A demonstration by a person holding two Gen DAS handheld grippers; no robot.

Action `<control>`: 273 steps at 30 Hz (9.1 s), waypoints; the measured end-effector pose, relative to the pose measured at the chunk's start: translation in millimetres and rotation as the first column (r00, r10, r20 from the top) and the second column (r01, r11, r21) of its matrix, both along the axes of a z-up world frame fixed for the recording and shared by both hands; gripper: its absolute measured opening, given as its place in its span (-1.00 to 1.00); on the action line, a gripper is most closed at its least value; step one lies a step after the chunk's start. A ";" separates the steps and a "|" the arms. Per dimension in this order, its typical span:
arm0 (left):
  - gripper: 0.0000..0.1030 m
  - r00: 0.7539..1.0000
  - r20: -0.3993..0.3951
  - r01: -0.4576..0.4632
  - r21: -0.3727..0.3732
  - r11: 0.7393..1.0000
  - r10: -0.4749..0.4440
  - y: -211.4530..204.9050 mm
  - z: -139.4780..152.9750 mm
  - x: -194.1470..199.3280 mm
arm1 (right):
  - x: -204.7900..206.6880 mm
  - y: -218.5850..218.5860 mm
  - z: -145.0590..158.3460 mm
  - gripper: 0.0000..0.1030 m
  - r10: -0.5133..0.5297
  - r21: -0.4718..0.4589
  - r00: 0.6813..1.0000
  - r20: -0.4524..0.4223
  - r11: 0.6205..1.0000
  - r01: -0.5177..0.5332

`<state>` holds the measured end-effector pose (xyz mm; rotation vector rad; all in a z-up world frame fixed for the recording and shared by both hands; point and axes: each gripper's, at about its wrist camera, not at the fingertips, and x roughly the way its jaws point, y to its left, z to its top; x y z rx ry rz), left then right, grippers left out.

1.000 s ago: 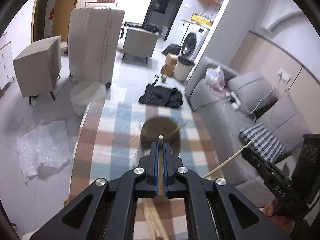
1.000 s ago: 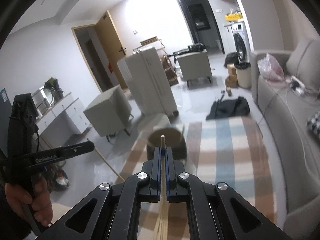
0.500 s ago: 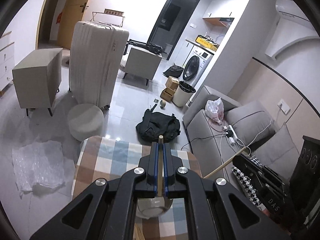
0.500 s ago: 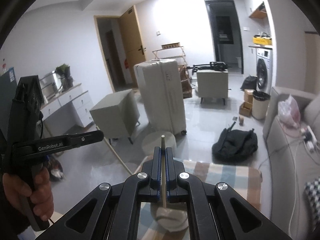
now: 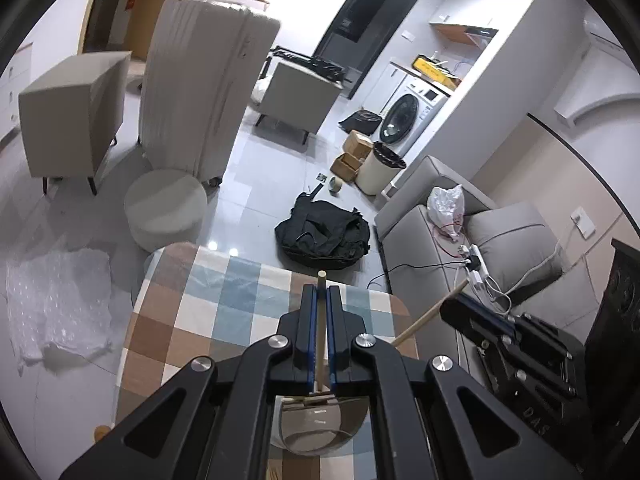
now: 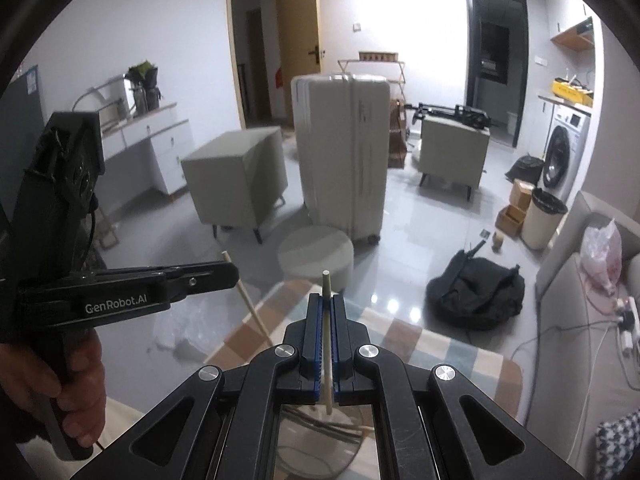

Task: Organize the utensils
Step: 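Lift both held chopsticks and carry them above the white holder, then lower the chopsticks into the holder and open both tools, then move both open tools down from the holder to the loose chopstick pile, then close the right tool on one chopstick while the left tool closes on another, then lift both held chopsticks and carry them above the white holder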

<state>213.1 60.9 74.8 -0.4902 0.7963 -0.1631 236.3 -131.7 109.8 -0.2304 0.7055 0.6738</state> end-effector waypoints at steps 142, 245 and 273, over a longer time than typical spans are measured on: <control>0.58 0.874 -0.471 -0.057 0.152 0.987 0.123 22.9 -175.1 -115.7 | -107.1 6.2 -261.5 -0.70 -0.227 -0.334 0.845 -0.484 0.941 0.062; -0.98 0.944 -0.288 0.220 0.191 0.957 -0.160 -73.6 -112.2 -135.7 | -169.8 -148.1 -142.0 -0.96 -0.277 0.276 0.864 -0.420 0.868 0.413; -0.98 0.974 -0.105 0.217 0.151 0.964 -0.203 -69.5 -36.7 -175.9 | -229.2 -162.0 -95.3 -0.98 -0.375 0.285 0.885 -0.276 0.847 0.448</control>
